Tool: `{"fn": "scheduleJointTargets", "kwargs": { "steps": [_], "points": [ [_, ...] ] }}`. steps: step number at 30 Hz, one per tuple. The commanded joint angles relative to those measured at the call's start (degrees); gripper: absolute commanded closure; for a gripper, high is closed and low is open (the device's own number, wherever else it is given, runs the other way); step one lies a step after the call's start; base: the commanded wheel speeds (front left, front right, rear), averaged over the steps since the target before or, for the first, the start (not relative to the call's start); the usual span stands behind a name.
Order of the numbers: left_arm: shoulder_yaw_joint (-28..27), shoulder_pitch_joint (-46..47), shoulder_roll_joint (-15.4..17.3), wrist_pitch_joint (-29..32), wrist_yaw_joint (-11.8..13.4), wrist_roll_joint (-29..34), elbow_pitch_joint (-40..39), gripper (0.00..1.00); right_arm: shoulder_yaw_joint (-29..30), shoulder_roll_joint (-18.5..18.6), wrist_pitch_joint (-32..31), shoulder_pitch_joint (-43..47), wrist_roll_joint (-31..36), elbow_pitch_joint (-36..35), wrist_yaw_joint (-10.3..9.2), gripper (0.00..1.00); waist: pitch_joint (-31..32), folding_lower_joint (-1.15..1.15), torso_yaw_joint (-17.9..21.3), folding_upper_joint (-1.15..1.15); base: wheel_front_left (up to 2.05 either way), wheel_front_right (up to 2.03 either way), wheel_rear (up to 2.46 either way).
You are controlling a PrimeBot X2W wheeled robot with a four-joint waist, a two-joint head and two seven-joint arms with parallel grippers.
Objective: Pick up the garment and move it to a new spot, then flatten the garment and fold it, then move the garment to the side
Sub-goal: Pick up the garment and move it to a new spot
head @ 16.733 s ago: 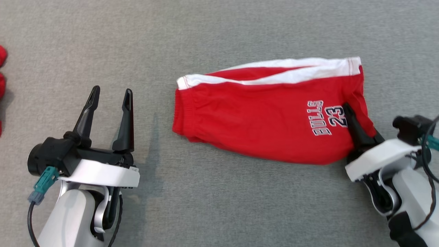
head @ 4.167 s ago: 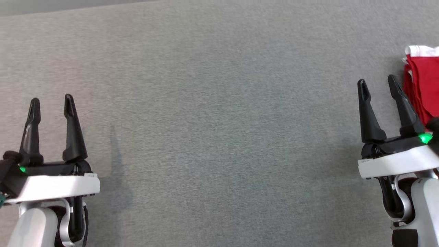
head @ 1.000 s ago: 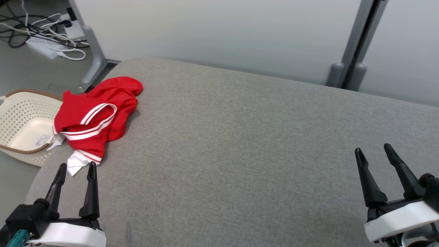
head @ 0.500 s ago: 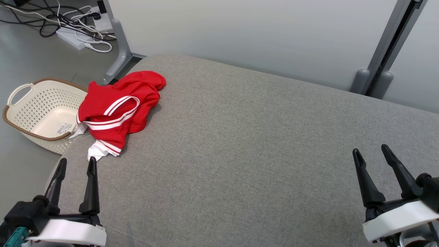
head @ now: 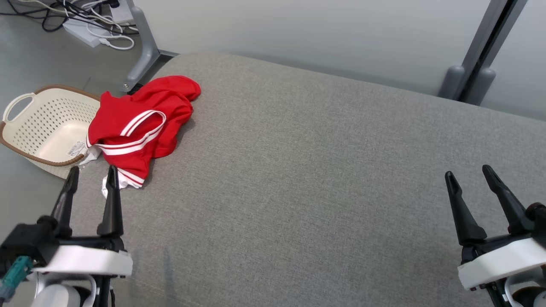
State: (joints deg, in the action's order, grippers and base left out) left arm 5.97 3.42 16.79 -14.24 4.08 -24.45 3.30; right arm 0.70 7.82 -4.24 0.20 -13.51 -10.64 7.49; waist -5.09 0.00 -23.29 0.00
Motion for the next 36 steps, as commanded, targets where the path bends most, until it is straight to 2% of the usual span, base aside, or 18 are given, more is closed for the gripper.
{"fn": "scheduleJointTargets", "kwargs": {
  "steps": [1, 6, 11, 19, 25, 31, 32, 33, 34, 36],
  "points": [
    [-0.5, 3.3, -0.2, -0.4, -0.2, 0.2, -0.1, 0.00, 0.2, 0.9, -0.6, -1.0, 0.5, -1.0, 0.02, 0.00, -2.2, 0.00, 0.8, 0.00, 0.00, 0.00, 0.00],
    [-1.9, 11.4, 0.2, -0.6, -1.2, -0.1, 1.1, 0.00, 0.2, 1.9, -2.1, -3.3, 1.1, -3.5, 0.02, 0.00, -7.7, 0.00, 2.8, 0.00, 0.00, 0.00, 0.00],
    [-3.2, 19.6, 1.4, -0.7, -3.0, -1.3, 5.8, 0.00, -0.2, 2.9, -3.0, -5.8, 1.3, -5.3, 0.02, 0.00, -13.1, 0.00, 4.7, 0.00, 0.00, 0.00, 0.00],
    [-2.5, 33.6, 2.6, 1.9, -8.7, -5.3, 28.1, 0.00, -1.8, 3.6, -2.7, -9.9, 1.2, -5.8, 0.02, 0.00, -21.0, 0.00, 8.2, 0.00, 0.00, 0.00, 0.00],
    [-1.6, 39.7, 3.5, 4.9, -10.4, -7.2, 44.9, 0.00, -2.8, 4.2, -2.0, -12.0, 1.0, -4.7, 0.02, 0.00, -23.9, 0.00, 9.8, 0.00, 0.00, 0.00, 0.00],
    [-1.8, 42.7, 4.1, 5.5, -11.1, -9.2, 55.7, 0.00, -3.0, 4.3, -1.5, -13.2, 0.7, -4.2, 0.02, 0.00, -25.5, 0.00, 11.0, 0.00, 0.00, 0.00, 0.00],
    [-1.9, 43.3, 4.2, 5.0, -11.2, -9.5, 56.7, 0.07, -3.0, 4.3, -1.5, -13.4, 0.7, -4.2, 0.02, 0.00, -25.7, 0.00, 11.1, 0.00, 0.00, 0.00, 0.00],
    [-1.8, 43.8, 4.4, 4.5, -11.3, -9.6, 57.5, 0.57, -3.0, 4.3, -1.4, -13.5, 0.8, -4.2, 0.02, 0.00, -25.8, 0.00, 11.1, 0.00, 0.00, 0.00, 0.00],
    [-1.7, 44.2, 4.5, 3.9, -11.4, -9.9, 58.1, 1.00, -2.9, 4.3, -1.4, -13.5, 0.8, -4.2, 0.02, 0.00, -25.9, 0.00, 11.1, 0.00, 0.00, 0.00, 0.00],
    [-1.5, 44.9, 4.8, 2.8, -11.5, -10.2, 59.0, 1.00, -2.6, 4.3, -1.3, -13.4, 0.8, -4.1, 0.02, 0.00, -26.0, 0.00, 11.0, 0.00, 0.00, 0.00, 0.00]
  ]
}}
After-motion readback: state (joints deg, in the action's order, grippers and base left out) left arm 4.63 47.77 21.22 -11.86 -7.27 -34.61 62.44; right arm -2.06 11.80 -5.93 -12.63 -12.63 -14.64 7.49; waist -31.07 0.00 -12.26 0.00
